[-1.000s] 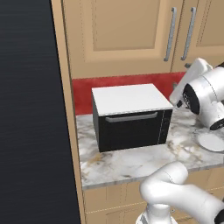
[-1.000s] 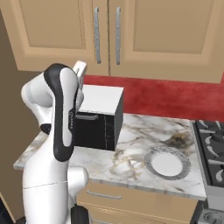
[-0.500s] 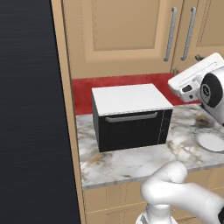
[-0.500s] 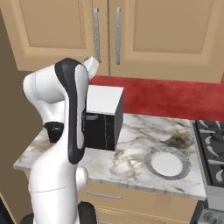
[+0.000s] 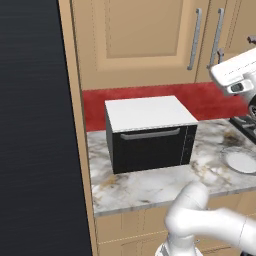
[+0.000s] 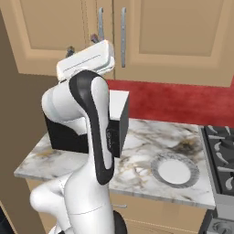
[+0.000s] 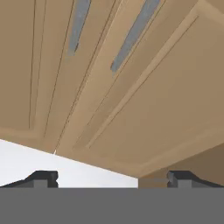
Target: Pick up the bagel from the plate, place it on the toaster oven rack, close the door, and set the timer.
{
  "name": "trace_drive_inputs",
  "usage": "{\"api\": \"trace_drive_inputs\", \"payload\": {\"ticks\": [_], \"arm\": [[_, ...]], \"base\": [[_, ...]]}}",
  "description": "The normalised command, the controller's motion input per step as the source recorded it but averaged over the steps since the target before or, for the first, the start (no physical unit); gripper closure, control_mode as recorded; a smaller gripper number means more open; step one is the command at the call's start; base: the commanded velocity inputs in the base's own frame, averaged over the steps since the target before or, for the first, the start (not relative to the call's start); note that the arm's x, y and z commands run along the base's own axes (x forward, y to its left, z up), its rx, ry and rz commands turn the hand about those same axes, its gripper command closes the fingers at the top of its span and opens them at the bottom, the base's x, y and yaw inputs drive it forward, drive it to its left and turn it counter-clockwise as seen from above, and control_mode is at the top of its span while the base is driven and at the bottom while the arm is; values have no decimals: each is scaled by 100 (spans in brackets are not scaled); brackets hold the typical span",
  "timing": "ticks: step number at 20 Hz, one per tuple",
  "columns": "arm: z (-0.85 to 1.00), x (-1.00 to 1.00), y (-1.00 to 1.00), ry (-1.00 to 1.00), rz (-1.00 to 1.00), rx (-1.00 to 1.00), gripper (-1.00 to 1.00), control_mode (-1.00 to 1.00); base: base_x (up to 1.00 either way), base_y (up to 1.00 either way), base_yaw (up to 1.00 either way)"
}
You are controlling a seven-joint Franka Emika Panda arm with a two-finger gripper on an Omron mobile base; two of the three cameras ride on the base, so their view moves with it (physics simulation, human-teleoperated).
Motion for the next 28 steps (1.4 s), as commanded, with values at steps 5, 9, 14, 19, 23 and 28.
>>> {"api": "trace_drive_inputs", "payload": {"ticks": [5,9,14,19,23,28], "arm": [[3,45,22,-96,12,-18,-100,-100],[0,32,43,-100,4,-40,-100,-100],[-14,30,72,-89,0,-69,-100,-100],[-23,59,83,-44,-4,-83,-100,-100],[-21,79,70,-32,-11,-82,-100,-100],[-28,50,13,-34,-23,-73,-100,-100]], "base": [[0,0,0],[0,0,0],[0,0,0],[0,0,0],[0,0,0],[0,0,0]]}}
